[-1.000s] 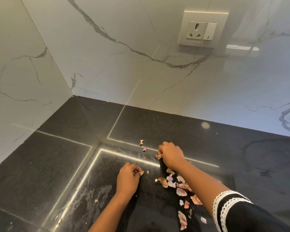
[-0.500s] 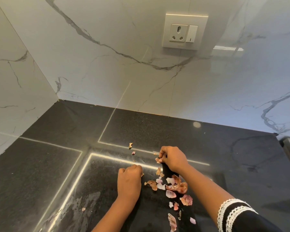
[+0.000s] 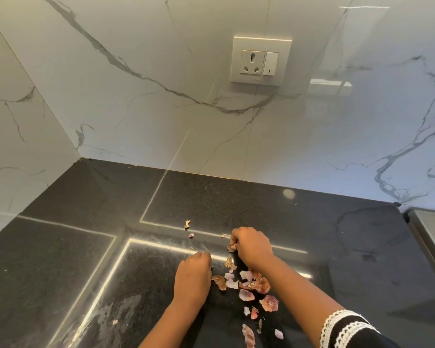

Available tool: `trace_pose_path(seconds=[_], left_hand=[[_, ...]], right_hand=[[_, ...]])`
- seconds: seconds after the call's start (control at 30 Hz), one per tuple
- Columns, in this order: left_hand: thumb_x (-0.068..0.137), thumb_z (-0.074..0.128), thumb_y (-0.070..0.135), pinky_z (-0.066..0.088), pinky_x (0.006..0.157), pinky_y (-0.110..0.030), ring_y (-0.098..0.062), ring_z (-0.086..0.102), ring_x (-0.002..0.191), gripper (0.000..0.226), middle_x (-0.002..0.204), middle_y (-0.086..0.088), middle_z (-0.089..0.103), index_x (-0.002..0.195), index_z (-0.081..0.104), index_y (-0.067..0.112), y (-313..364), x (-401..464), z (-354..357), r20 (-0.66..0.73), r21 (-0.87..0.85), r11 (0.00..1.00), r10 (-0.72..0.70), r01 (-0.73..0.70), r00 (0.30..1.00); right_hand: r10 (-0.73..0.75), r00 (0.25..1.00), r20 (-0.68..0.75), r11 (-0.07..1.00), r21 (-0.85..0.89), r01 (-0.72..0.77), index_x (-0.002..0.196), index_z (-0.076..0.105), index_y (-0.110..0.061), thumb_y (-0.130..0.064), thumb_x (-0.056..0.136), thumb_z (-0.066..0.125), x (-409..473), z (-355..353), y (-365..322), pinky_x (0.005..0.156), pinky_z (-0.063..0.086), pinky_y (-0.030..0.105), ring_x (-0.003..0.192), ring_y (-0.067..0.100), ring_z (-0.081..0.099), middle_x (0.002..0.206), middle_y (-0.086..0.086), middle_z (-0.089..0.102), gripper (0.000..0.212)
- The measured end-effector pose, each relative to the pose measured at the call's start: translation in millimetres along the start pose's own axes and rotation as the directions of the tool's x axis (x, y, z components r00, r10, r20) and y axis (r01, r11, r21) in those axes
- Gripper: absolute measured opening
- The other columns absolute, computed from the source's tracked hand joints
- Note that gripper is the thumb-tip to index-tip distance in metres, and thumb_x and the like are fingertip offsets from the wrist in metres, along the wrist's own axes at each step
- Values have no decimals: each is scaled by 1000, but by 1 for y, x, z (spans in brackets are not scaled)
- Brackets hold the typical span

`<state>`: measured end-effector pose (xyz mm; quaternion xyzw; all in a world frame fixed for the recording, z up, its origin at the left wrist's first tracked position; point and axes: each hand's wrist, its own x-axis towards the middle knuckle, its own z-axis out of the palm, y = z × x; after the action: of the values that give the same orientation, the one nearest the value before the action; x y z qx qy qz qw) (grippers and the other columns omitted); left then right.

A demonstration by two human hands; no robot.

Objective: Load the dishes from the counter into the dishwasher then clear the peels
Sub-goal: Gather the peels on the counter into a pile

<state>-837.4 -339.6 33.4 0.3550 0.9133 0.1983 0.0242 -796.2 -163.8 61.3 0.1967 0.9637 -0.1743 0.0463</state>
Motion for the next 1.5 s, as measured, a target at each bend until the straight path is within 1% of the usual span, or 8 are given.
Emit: trace_pose_path(seconds=[0.13, 0.33, 0.43, 0.57, 0.7, 0.9, 1.27, 1.5], left_hand=[[87, 62, 16, 49, 65, -20, -1, 58, 73, 13, 81, 13, 63, 86, 62, 29, 29, -8, -3, 41, -351, 931, -88, 97, 995], [89, 63, 16, 43, 82, -12, 0, 59, 93, 17, 102, 13, 67, 100, 74, 23, 44, -20, 6, 120, -395, 915, 134, -77, 984], [90, 63, 11, 46, 89, -15, 2, 57, 97, 19, 109, 22, 56, 100, 73, 23, 25, -17, -3, 119, -457, 890, 64, -3, 991], [82, 73, 9, 46, 76, -9, 6, 59, 79, 18, 88, 16, 65, 88, 72, 26, -31, -8, -32, 114, -486, 837, -225, 252, 968], [73, 83, 14, 44, 60, -10, 6, 59, 56, 17, 68, 8, 69, 72, 70, 26, -68, -22, -45, 305, -397, 846, -245, 357, 920], [61, 89, 28, 48, 68, -18, -4, 58, 78, 28, 83, 11, 58, 77, 67, 36, -74, -38, -41, 392, -276, 926, -137, 259, 910], [67, 87, 18, 43, 60, -12, -8, 57, 69, 21, 79, 7, 57, 66, 68, 26, -75, -47, -38, 318, -332, 921, -94, 204, 944], [80, 76, 21, 40, 69, -18, -8, 50, 80, 23, 89, 5, 52, 69, 58, 31, -69, -57, -35, 318, -250, 946, -120, 205, 941]], right_hand=[[86, 996, 19, 992, 90, -87, 87, 64, -24, -15, 90, 57, -10, -5, 8, 83, 44, 32, 96, 15, 57, 98, -7, 65, 11], [250, 963, 103, 951, 162, -265, 86, 71, -26, -24, 87, 66, -27, -11, 35, 92, 47, 36, 95, 11, 61, 88, -12, 68, 5], [253, 961, 112, 956, 123, -266, 96, 71, -29, -26, 92, 58, -32, -12, 42, 97, 44, 40, 102, 15, 59, 100, -8, 69, 14], [198, 980, -17, 975, 105, -195, 94, 69, -31, -28, 93, 57, -30, -13, 39, 95, 40, 40, 106, 16, 56, 103, -9, 67, 13], [-25, 999, 21, 988, 155, 21, 95, 70, -34, -35, 89, 66, -26, -8, 11, 96, 36, 38, 111, 11, 50, 109, -13, 64, 7], [-272, 958, 92, 960, 91, 264, 109, 70, -33, -37, 86, 69, -24, 28, -48, 91, 33, 35, 111, 14, 48, 110, -12, 67, 24], [-290, 954, -81, 949, -155, 275, 89, 65, -26, -23, 91, 60, -20, 54, -61, 80, 26, 37, 98, 21, 51, 97, -4, 62, 6], [-240, 971, 10, 959, -149, 239, 99, 58, -27, -20, 93, 50, -19, 43, -51, 88, 23, 38, 106, 17, 43, 105, -8, 54, 12]])
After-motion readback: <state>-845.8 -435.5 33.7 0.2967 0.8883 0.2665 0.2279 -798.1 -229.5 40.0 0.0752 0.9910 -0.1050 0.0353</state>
